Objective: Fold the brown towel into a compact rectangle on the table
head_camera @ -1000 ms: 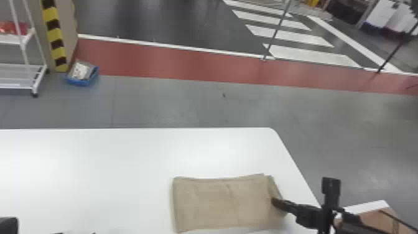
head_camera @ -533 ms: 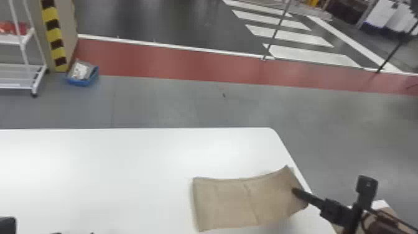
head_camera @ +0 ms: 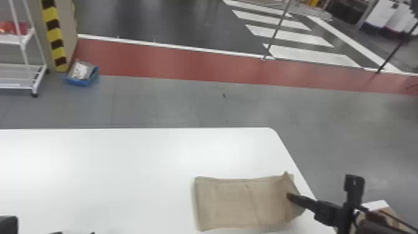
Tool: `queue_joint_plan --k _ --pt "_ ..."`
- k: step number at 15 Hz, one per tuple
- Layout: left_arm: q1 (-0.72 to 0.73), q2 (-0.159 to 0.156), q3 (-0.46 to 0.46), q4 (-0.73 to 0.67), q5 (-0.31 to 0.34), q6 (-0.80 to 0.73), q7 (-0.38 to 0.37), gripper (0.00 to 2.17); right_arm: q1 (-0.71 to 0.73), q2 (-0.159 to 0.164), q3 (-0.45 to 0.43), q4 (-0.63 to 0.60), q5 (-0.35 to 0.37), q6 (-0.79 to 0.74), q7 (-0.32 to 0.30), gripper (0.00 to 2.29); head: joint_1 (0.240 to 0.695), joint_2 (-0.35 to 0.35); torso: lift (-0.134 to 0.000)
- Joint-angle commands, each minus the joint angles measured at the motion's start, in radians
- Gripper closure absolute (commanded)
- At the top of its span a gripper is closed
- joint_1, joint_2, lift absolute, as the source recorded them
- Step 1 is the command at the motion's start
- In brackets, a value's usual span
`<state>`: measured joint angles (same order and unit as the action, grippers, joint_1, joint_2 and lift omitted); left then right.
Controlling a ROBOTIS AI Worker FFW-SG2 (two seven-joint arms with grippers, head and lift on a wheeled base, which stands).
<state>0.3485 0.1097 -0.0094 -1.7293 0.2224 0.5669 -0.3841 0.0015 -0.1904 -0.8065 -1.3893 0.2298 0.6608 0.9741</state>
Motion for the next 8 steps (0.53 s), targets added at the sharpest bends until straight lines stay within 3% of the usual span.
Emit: queue_joint_plan --k 1,8 --pt "-0.005 0.001 0.0 0.002 0.0 0.0 -0.001 0.09 0.002 -0.018 -0.013 0.021 0.014 -0.005 0.0 0.1 0.695 -0.35 0.0" --pt "-0.029 0.001 -0.014 0.024 -0.002 0.003 0.001 0.08 0.0 -0.092 -0.049 0.104 0.037 -0.054 -0.02 0.11 0.695 -0.35 0.0"
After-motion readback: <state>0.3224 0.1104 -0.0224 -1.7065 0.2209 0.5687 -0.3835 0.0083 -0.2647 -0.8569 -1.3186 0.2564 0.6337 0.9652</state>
